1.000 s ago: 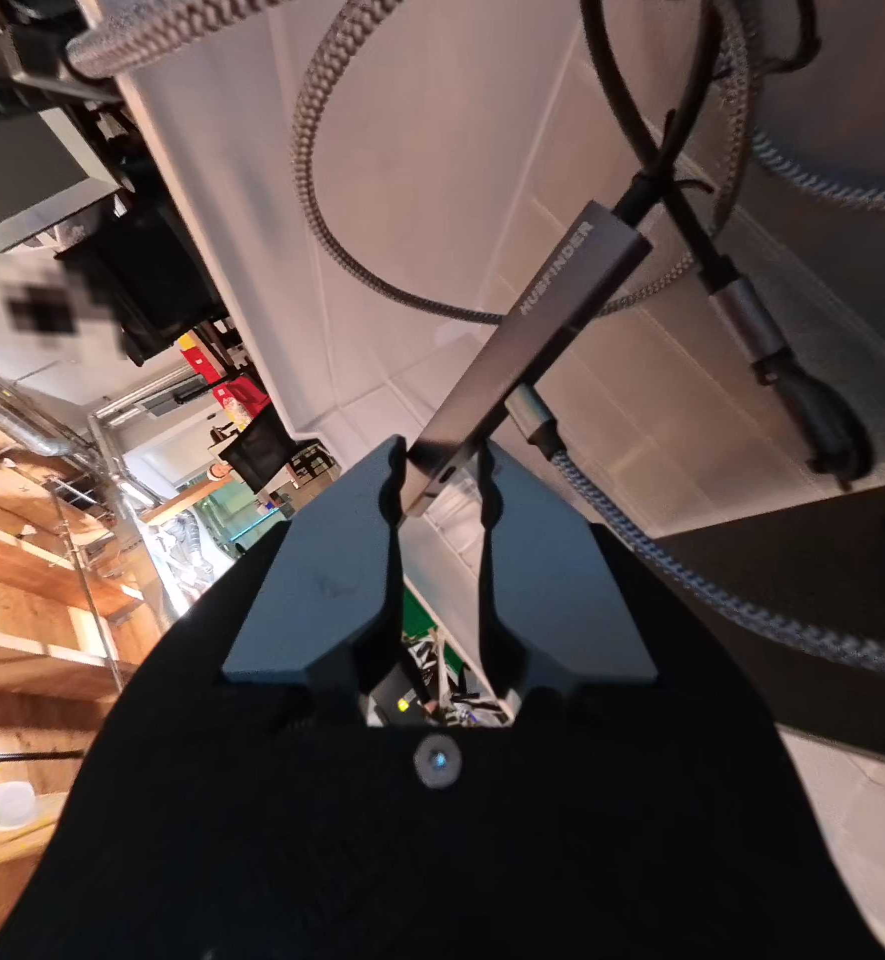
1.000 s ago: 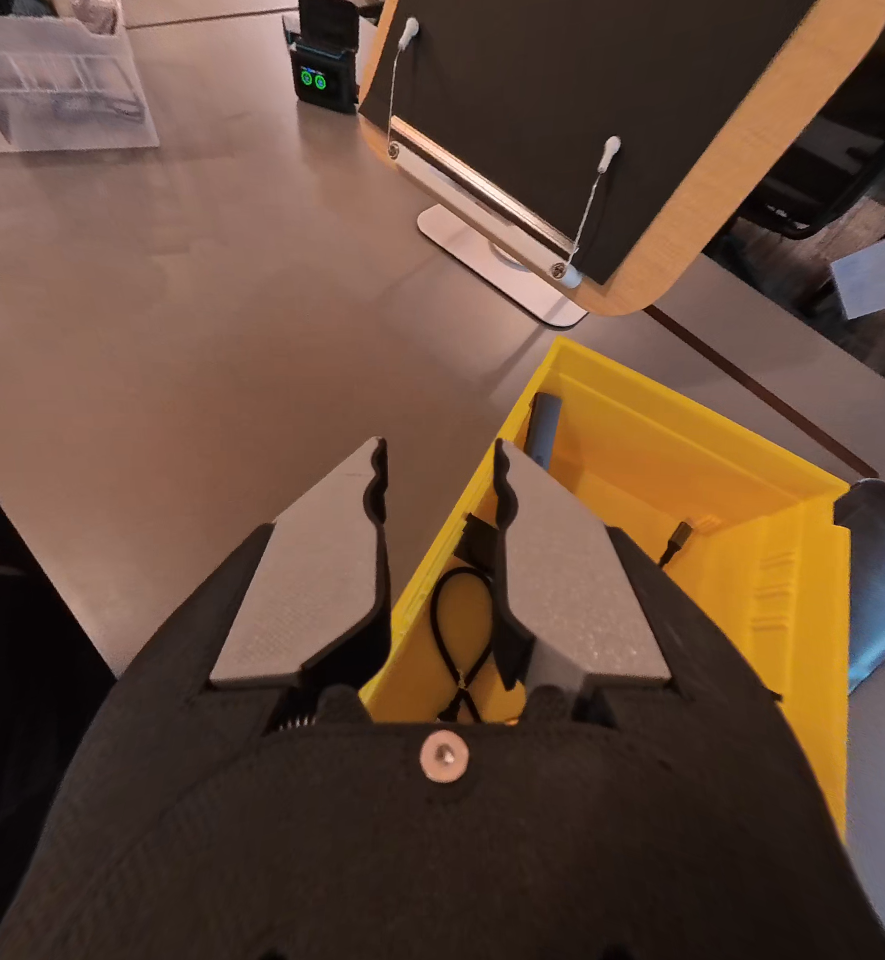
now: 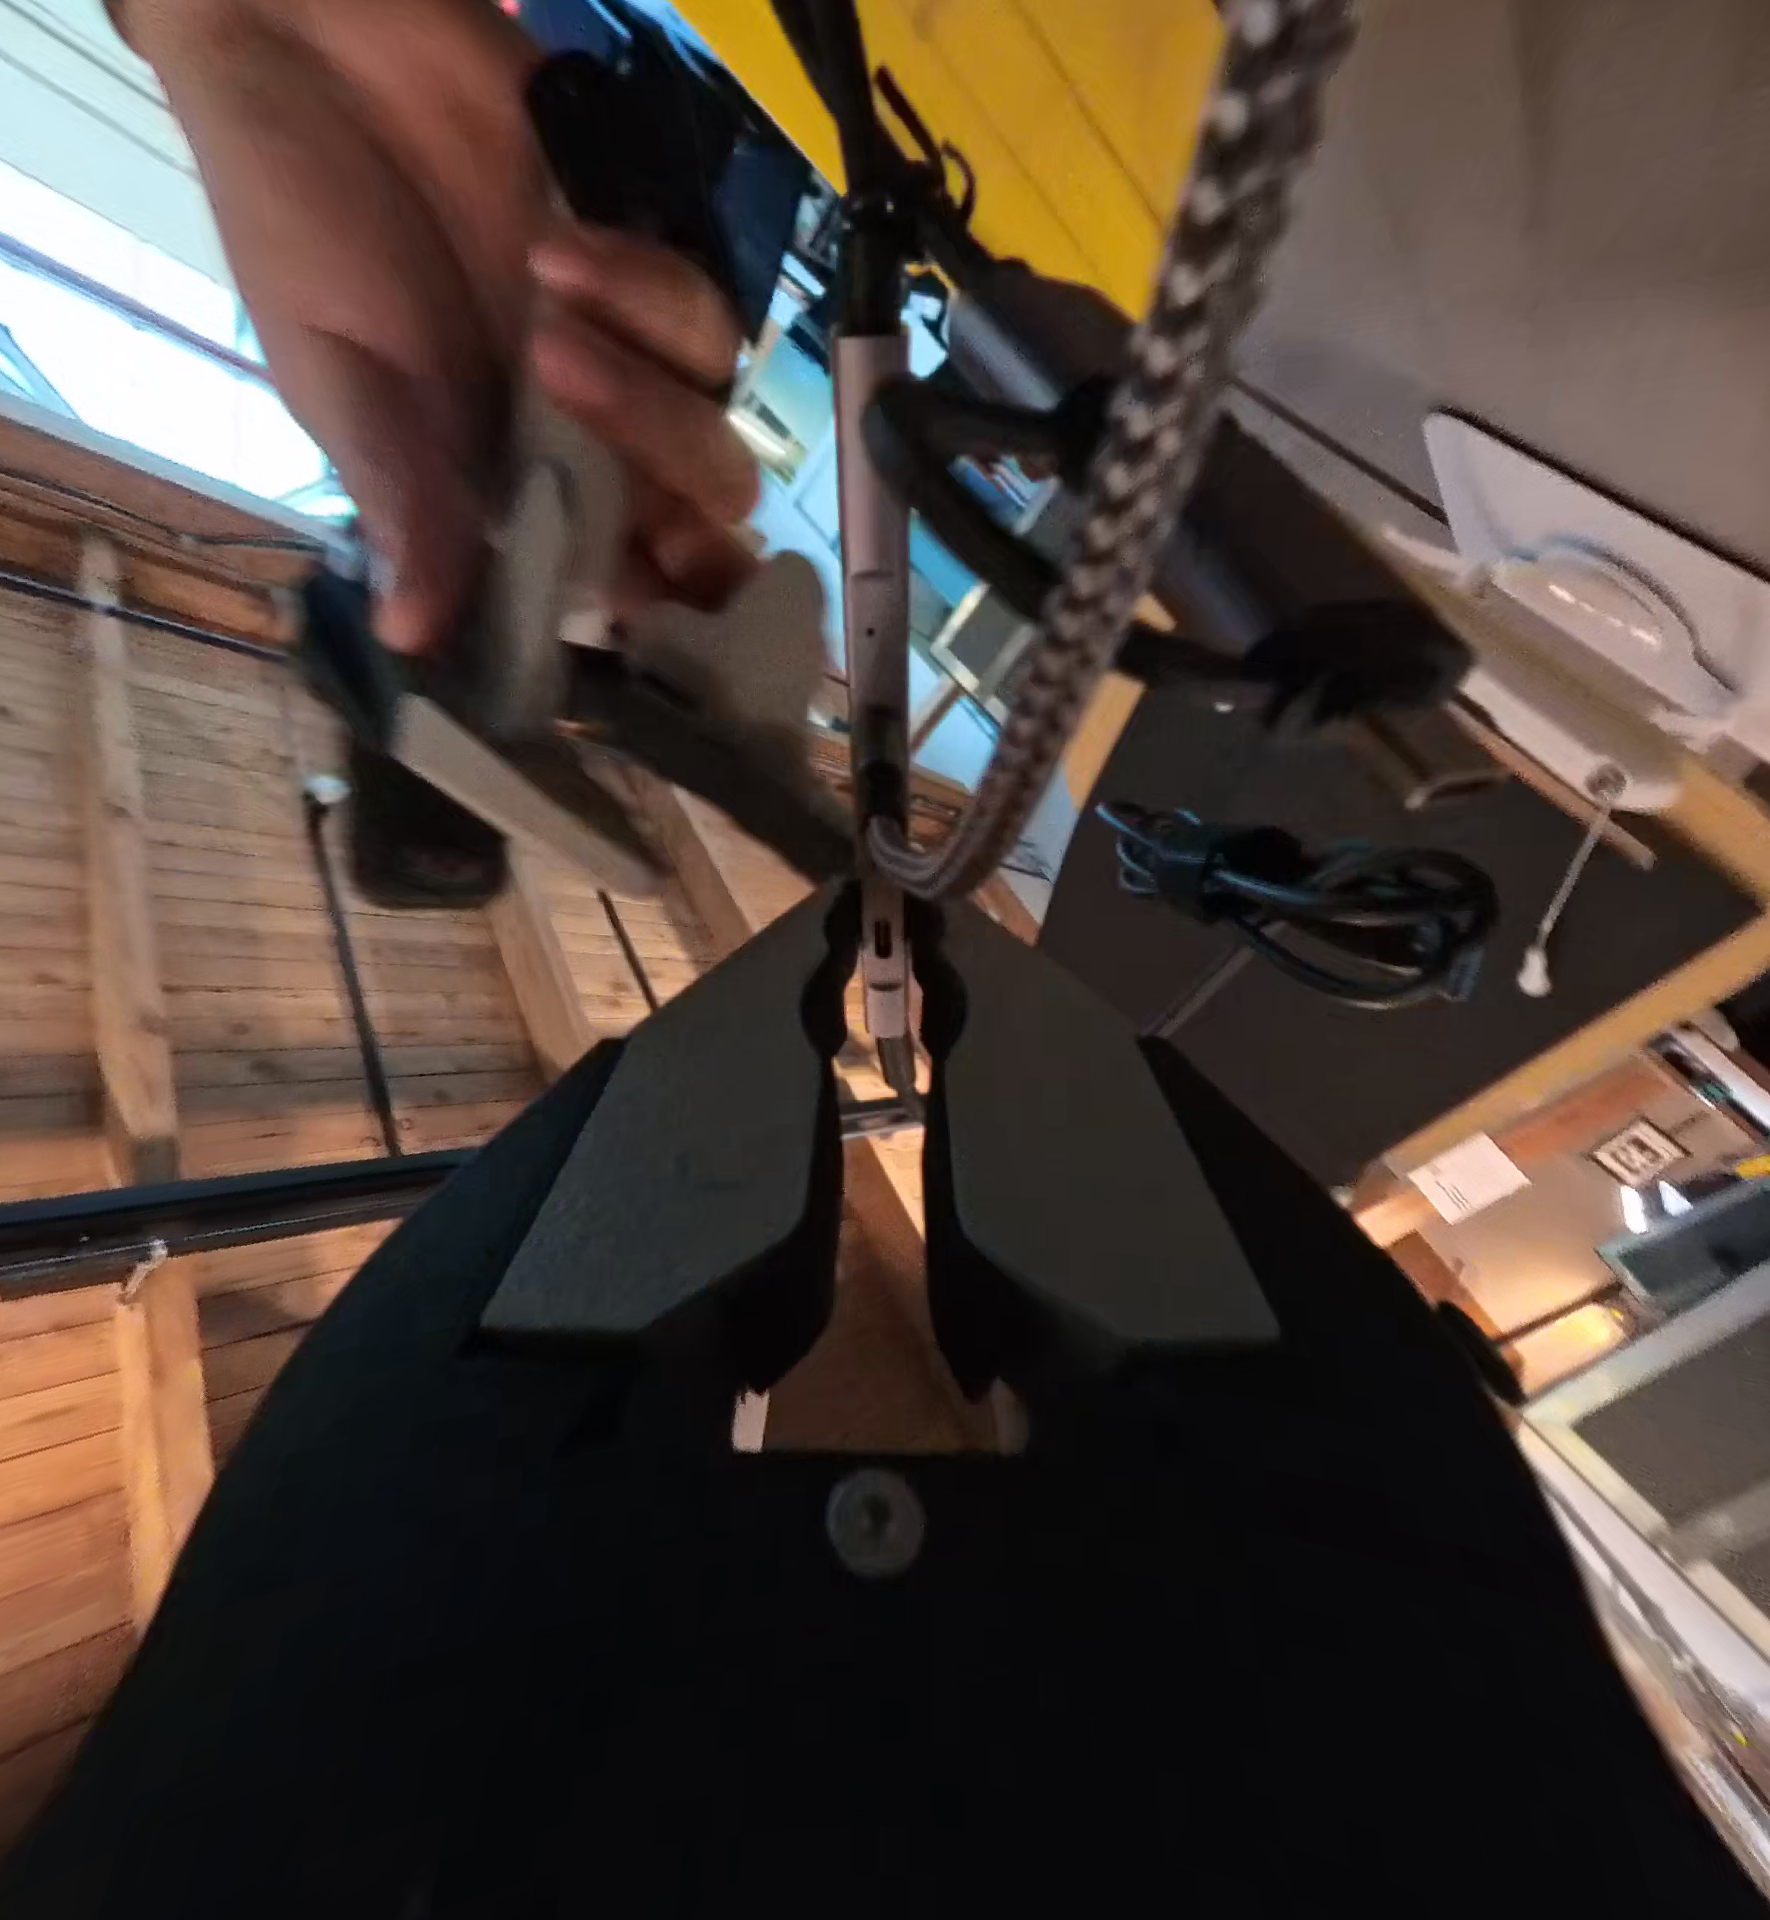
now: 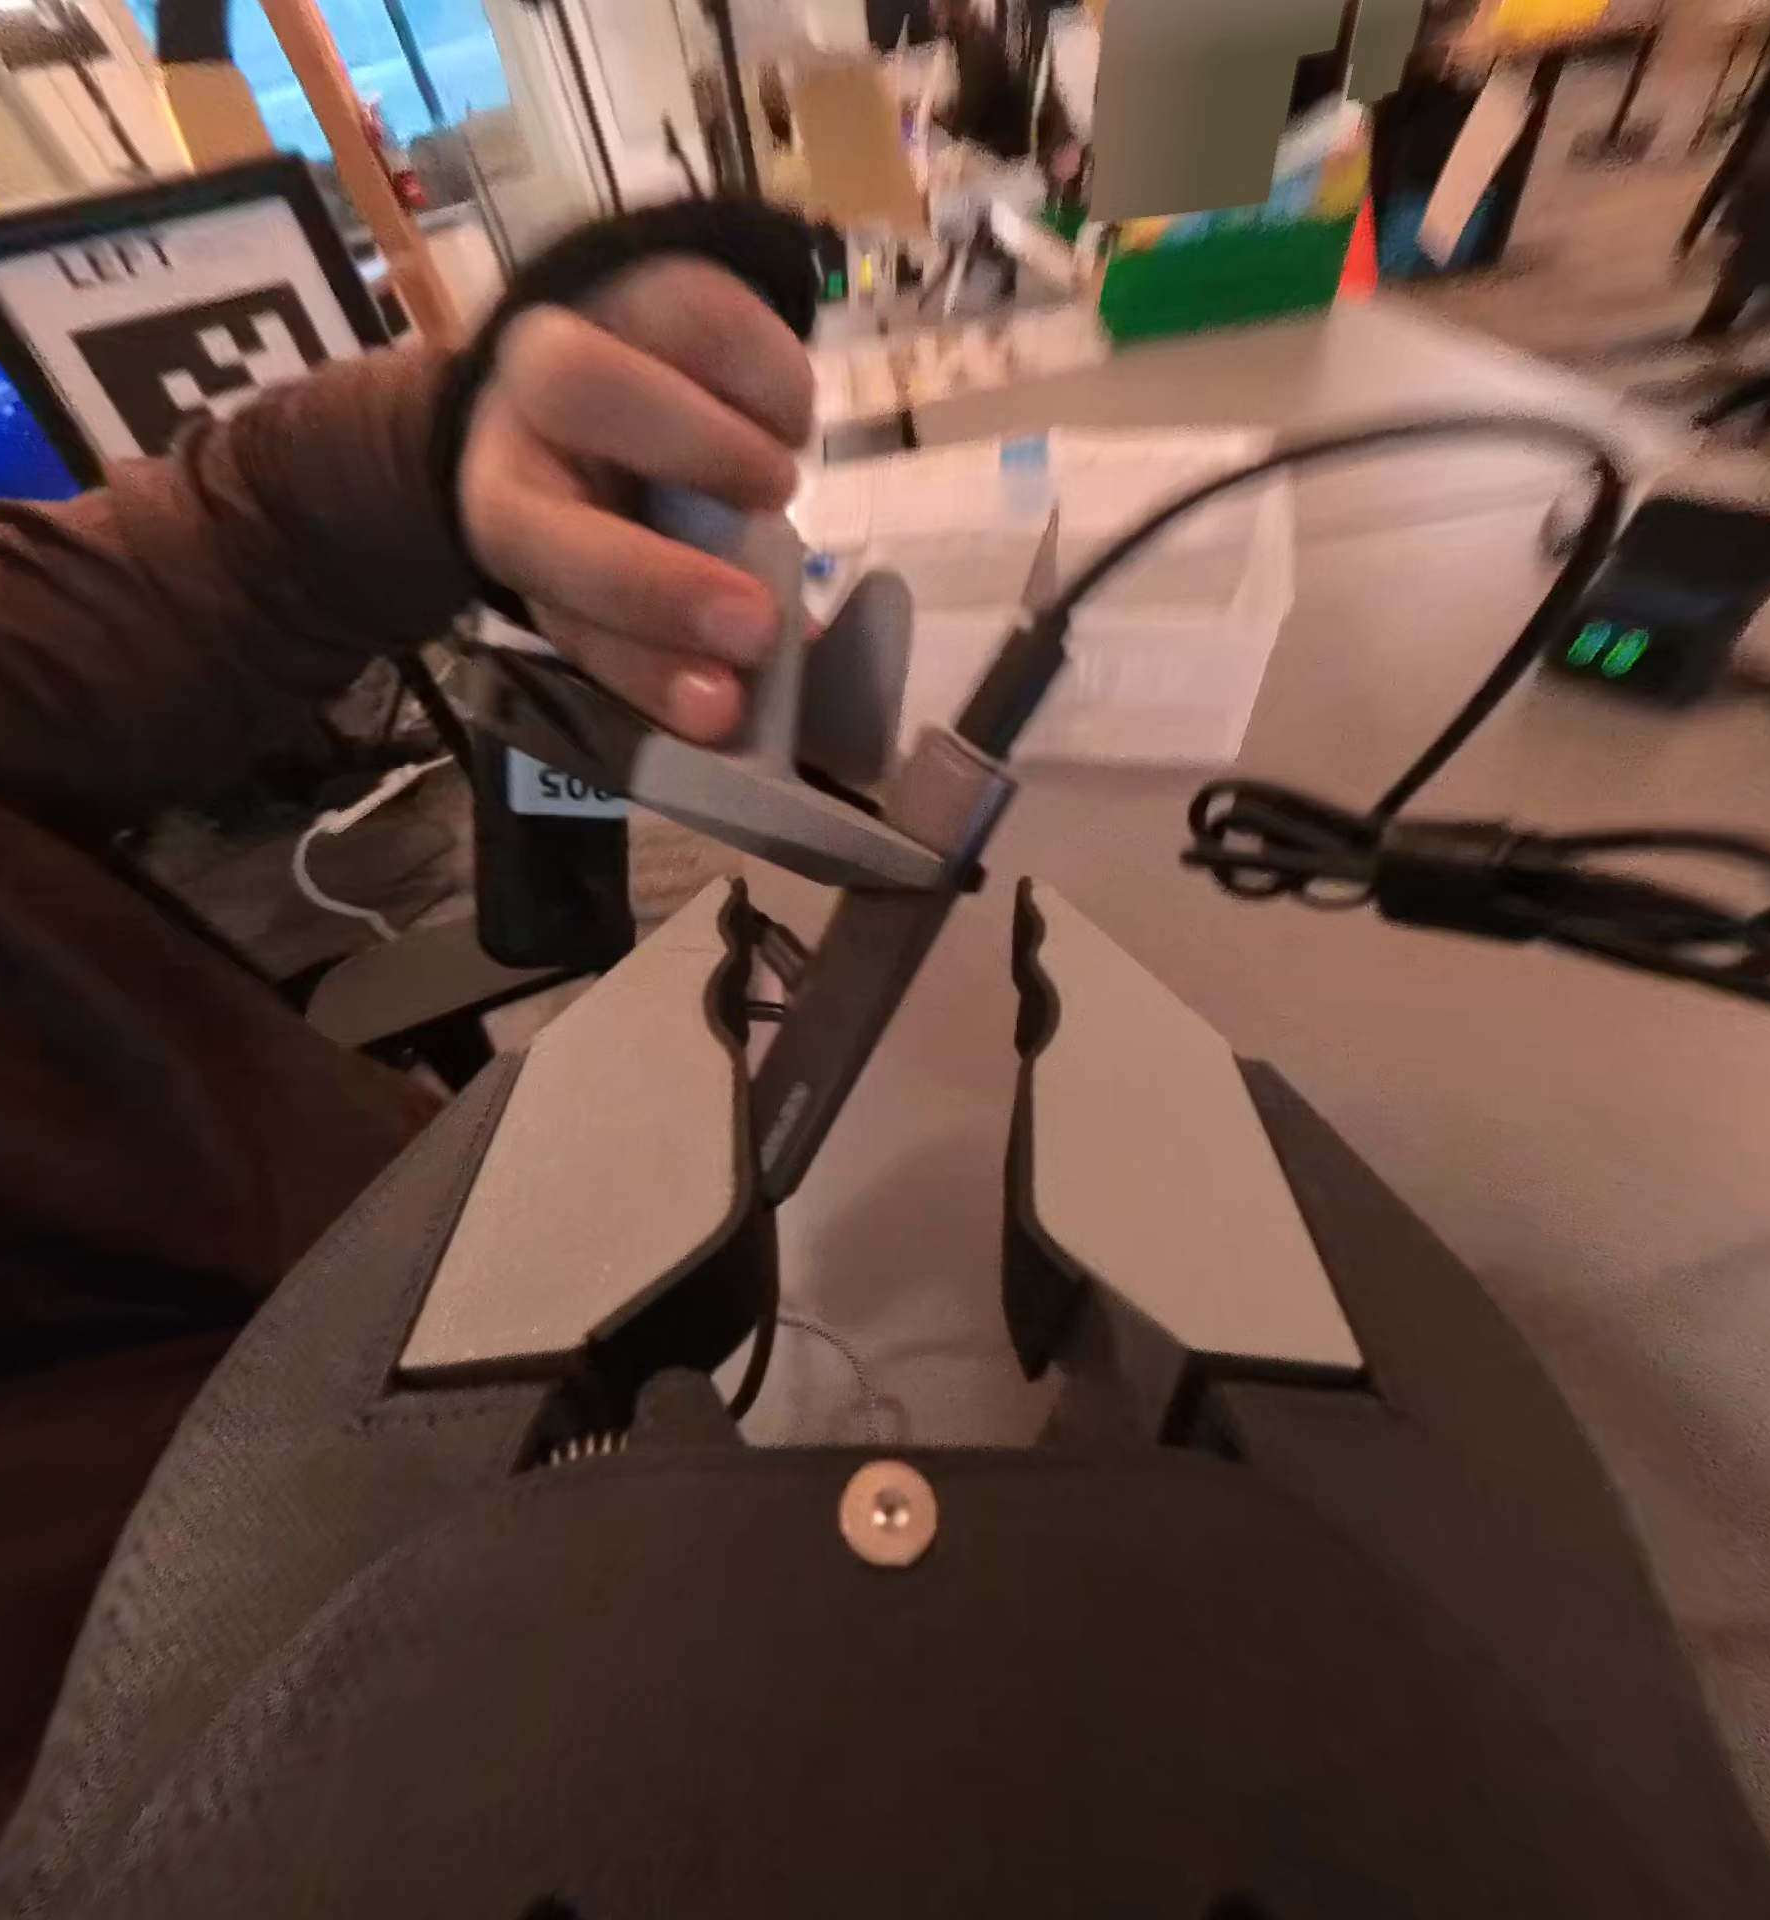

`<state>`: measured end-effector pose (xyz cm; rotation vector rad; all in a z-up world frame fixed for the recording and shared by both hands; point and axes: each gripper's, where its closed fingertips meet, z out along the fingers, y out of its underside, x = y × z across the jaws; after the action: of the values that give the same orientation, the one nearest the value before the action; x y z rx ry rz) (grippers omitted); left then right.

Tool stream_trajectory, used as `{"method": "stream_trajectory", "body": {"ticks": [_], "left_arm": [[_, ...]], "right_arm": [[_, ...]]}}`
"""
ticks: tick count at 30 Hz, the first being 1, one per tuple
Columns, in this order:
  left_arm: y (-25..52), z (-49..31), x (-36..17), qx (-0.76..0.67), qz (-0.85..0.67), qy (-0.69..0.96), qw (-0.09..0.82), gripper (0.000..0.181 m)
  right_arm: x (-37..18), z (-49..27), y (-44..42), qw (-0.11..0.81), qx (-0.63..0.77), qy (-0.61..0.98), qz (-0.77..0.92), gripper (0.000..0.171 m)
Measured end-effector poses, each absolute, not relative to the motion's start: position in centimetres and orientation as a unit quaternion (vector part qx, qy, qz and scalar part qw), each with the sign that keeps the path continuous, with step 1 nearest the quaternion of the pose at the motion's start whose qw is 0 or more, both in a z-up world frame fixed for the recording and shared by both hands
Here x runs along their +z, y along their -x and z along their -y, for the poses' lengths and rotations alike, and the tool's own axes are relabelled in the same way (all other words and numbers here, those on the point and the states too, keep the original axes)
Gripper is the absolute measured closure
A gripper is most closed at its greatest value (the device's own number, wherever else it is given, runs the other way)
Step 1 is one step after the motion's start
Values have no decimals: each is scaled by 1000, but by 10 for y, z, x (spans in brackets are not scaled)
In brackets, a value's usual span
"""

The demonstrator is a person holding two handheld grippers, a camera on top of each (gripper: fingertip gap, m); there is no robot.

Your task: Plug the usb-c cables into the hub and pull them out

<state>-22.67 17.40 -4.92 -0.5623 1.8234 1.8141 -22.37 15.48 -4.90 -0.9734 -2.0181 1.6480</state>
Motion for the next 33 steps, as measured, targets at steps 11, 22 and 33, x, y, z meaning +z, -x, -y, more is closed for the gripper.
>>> {"method": "stream_trajectory", "body": {"ticks": [11,22,33], "left_arm": [[315,-188,-85,544,-414,580,443,161],[319,-199,-51,-277,-67,643,711,170],[286,-221,-98,-222,-141,700,664,174]], "right_arm": [[-106,-201,294,246,569,406,671,166],[-103,-197,318,377,555,288,683,165],[-124,-190,317,316,571,306,693,161]]}}
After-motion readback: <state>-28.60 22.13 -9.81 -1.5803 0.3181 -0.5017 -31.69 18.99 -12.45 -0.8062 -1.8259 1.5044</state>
